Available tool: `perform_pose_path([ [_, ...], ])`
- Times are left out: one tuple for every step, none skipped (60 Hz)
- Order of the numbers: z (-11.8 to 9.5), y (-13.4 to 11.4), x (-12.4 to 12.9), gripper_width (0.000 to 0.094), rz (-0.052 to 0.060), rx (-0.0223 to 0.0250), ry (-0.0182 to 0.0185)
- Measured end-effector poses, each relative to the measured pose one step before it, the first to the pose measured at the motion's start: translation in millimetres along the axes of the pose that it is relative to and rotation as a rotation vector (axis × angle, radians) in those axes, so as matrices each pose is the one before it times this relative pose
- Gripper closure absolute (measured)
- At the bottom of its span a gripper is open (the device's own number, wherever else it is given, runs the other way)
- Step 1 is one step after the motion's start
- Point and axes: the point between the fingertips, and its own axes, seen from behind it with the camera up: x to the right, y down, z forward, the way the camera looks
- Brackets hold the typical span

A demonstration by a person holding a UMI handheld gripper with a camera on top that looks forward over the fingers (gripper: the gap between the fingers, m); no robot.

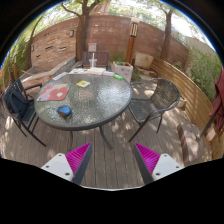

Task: Arrange mouse

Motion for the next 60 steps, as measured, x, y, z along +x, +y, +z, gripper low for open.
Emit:
perform_pose_path([
  [4.46,2.19,-8.68,0.0085,-0.0055,-0.00184,-0.00905],
  [4.44,2.16,-8.08,0.0083,-0.0054,-0.00191,-0.00707],
  [5.11,1.28,-8.08,0.0084,-0.0045,-0.00068,-0.00563],
  [5.96,-1.03,-14.96,0.0086,-0.0023,0.00043,-0.00424],
  [5.99,-0.81,-9.13,0.0086,-0.0035,0.00186,-0.00684],
  [5.81,-1.03,-9.16,0.0085,-0.0029,0.002,-0.00627],
  [6.12,-0.69,-8.42,0.0086,-0.0029,0.00202,-0.00508],
  [8.45,-6.63,-12.61,0.0086,-0.0018,-0.00073,-0.00435],
  [4.02,3.11,-7.64,0.0085,-0.0022,0.0024,-0.00381],
  [7.01,-2.17,-8.78,0.0085,-0.001,0.00199,-0.00341],
  [7.08,-2.84,-8.63,0.0085,-0.0014,0.00219,-0.00461],
  [6.0,-2.86,-8.79,0.0084,-0.0016,0.00159,-0.00551],
  [7.22,-3.17,-8.52,0.0085,-0.0016,0.00043,-0.00662],
  [7.18,-3.26,-8.38,0.0085,-0.002,0.00188,-0.00654],
  [7.04,-3.44,-7.91,0.0084,-0.0017,0.00391,-0.00491],
  [7.14,-3.28,-7.35,0.0084,-0.0021,0.00437,-0.00284],
  [5.43,-3.41,-6.47,0.0085,-0.0025,0.00337,-0.00033],
  [6.75,-3.08,-6.12,0.0085,-0.0024,0.00122,-0.00062],
  [6.55,-3.07,-6.22,0.0085,-0.0023,0.00108,-0.00127],
  [6.19,-2.99,-6.09,0.0085,-0.0024,0.00082,-0.00164],
  [6.04,-2.78,-5.54,0.0085,-0.0022,0.00083,-0.00059],
  [5.52,-5.21,-4.04,0.0086,-0.0017,0.00085,-0.00041],
  [5.84,-3.17,-4.68,0.0085,-0.0007,0.00091,-0.00085],
  [5.58,-3.42,-5.03,0.0084,-0.0012,0.00211,-0.00234],
  [5.63,-3.76,-4.82,0.0088,-0.0016,0.00324,-0.00254],
  [6.5,-5.11,-3.54,0.0087,-0.0017,0.00363,-0.00117],
  [4.38,-3.56,-3.51,0.0086,-0.0023,0.00299,-0.00005],
  [5.76,-3.25,-2.88,0.0087,-0.0043,0.00219,0.00062],
  [5.67,-2.2,-2.75,0.0087,-0.005,-0.00024,0.00074],
  [5.44,-2.01,-2.15,0.0087,-0.0058,-0.00178,0.00099],
  [5.24,-1.75,-1.55,0.0086,-0.006,-0.00194,0.00142],
  [5.33,-3.38,-1.45,0.0086,-0.0047,-0.00163,0.00161],
  [3.99,-1.61,-1.84,0.0087,-0.0047,-0.00207,0.00197],
  [4.43,-1.53,-1.19,0.0087,-0.0052,-0.00188,0.0017],
  [3.88,-1.49,-1.15,0.0088,-0.0051,-0.00115,0.00148],
  [3.66,-1.72,-0.39,0.0087,-0.0052,-0.00114,0.00153],
  [3.63,-1.71,-0.11,0.0088,-0.0045,-0.00084,0.00206],
  [5.47,-2.15,1.71,0.0088,-0.0045,0.00027,0.00135],
  [3.41,-1.77,0.28,0.0089,-0.0031,-0.00103,0.00136],
  [3.23,-1.5,0.56,0.0086,-0.0021,-0.00126,0.00086],
  [2.63,-1.89,-0.69,0.0086,-0.0007,-0.00088,-0.00419],
  [2.77,-1.37,0.05,0.0091,0.0016,-0.00186,-0.00212],
  [3.14,-2.68,0.45,0.0096,0.0009,-0.00326,-0.00033],
  [2.62,-1.57,1.87,0.0095,0.0035,-0.001,-0.001],
  [2.14,-2.13,1.14,0.0094,0.0038,0.0014,-0.0002],
  [2.12,-2.16,1.63,0.0094,0.0038,0.00132,0.00061],
  [2.0,-1.47,2.25,0.0094,0.0033,0.00029,0.00146],
  [2.27,-1.67,1.98,0.0094,0.0029,-0.00116,0.00098],
  [2.37,-1.25,2.12,0.0093,0.0025,-0.00329,0.00176],
  [2.39,-0.77,2.01,0.0093,0.0029,-0.00426,0.0019],
  [3.83,-4.35,0.66,0.0093,0.0042,-0.00187,0.0019],
  [2.29,-1.61,2.49,0.0093,0.0053,-0.00083,0.00173],
  [2.25,-1.73,2.37,0.0094,0.0053,-0.00035,0.00222],
  [2.24,-1.38,2.43,0.0095,0.0044,-0.00121,0.00223],
  [2.38,-1.1,2.12,0.0094,0.0031,-0.00237,0.00219],
  [2.29,-1.36,2.25,0.0095,0.0022,-0.0021,0.00161],
  [3.17,-2.3,0.78,0.0094,0.0012,-0.00164,0.00277],
  [3.03,-1.01,1.67,0.01,0.0017,-0.00165,0.00077],
  [1.55,-0.03,0.63,0.0106,0.0018,-0.00077,-0.00122],
  [1.75,-0.33,0.79,0.0116,0.0024,-0.00177,-0.00211],
])
